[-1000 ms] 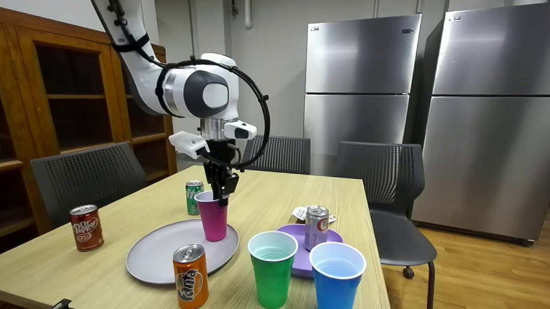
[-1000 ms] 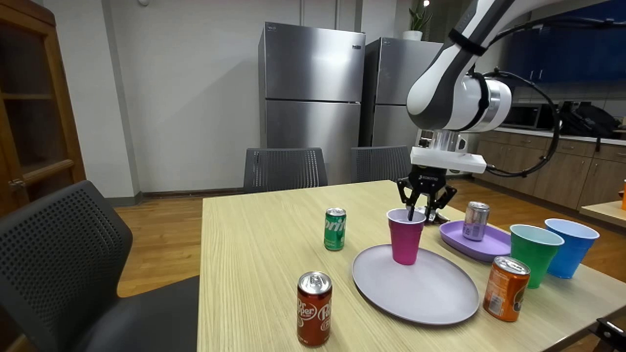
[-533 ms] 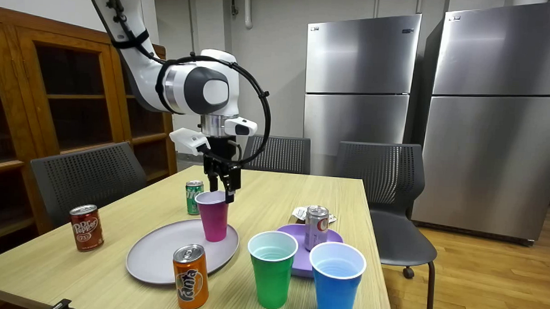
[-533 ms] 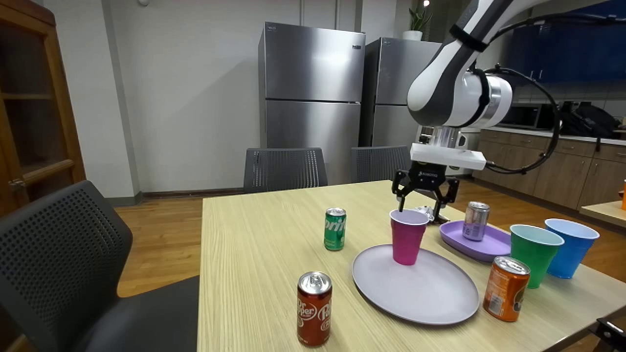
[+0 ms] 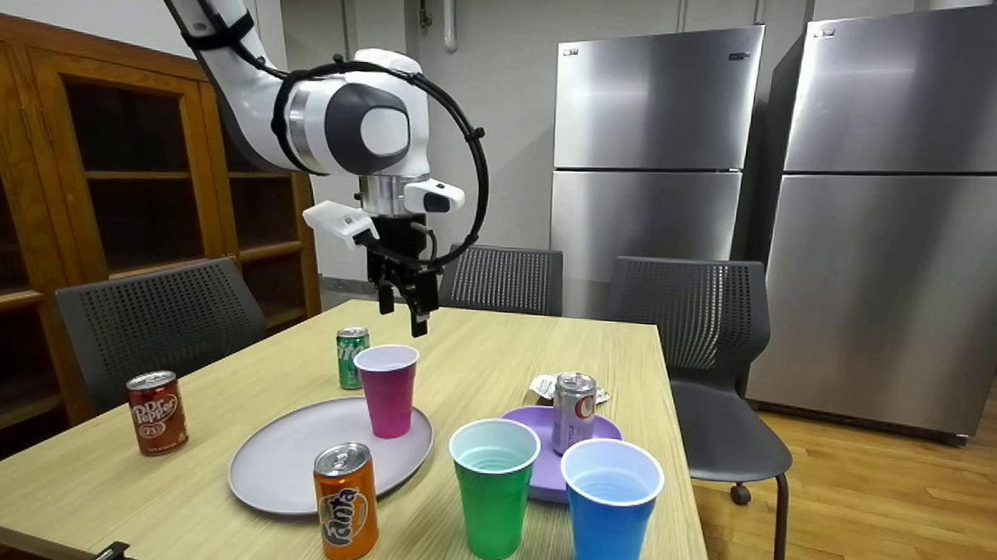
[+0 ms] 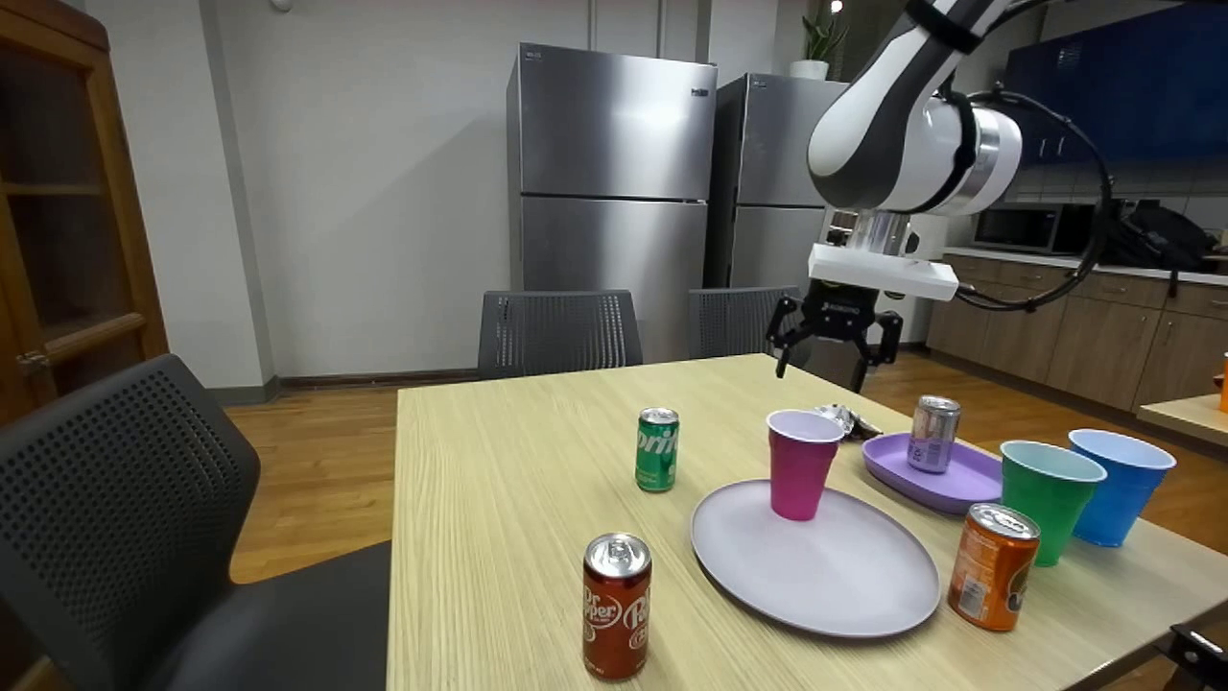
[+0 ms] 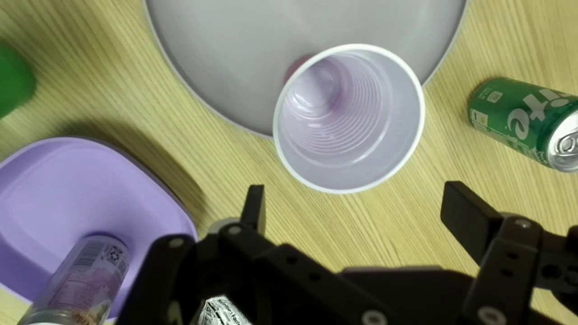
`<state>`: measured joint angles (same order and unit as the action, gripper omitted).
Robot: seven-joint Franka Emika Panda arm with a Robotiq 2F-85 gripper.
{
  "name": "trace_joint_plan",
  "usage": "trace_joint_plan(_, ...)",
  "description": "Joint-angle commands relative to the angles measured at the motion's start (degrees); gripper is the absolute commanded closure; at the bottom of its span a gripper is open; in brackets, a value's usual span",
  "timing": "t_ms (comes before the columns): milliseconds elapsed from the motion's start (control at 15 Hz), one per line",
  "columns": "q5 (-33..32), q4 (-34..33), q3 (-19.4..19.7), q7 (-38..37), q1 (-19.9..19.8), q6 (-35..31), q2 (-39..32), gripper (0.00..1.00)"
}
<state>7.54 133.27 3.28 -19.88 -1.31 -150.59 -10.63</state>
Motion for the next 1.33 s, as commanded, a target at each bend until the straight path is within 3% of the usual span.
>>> trace_joint_plan(0, 1.66, 1.99, -0.99, 1.68, 0.37, 0.01, 3.89, 0.00)
trace_joint_plan(600, 1.23, -0.12, -4.08, 3.93, 3.00, 2.44, 4.76, 0.00)
trace_joint_plan(667, 0.02, 0.10, -3.09, 1.29, 2.90, 0.35, 3.40, 0.00)
trace_joint_plan(1267, -2.47, 0.18, -3.05, 0.81, 3.60, -0.50, 3.05, 0.00)
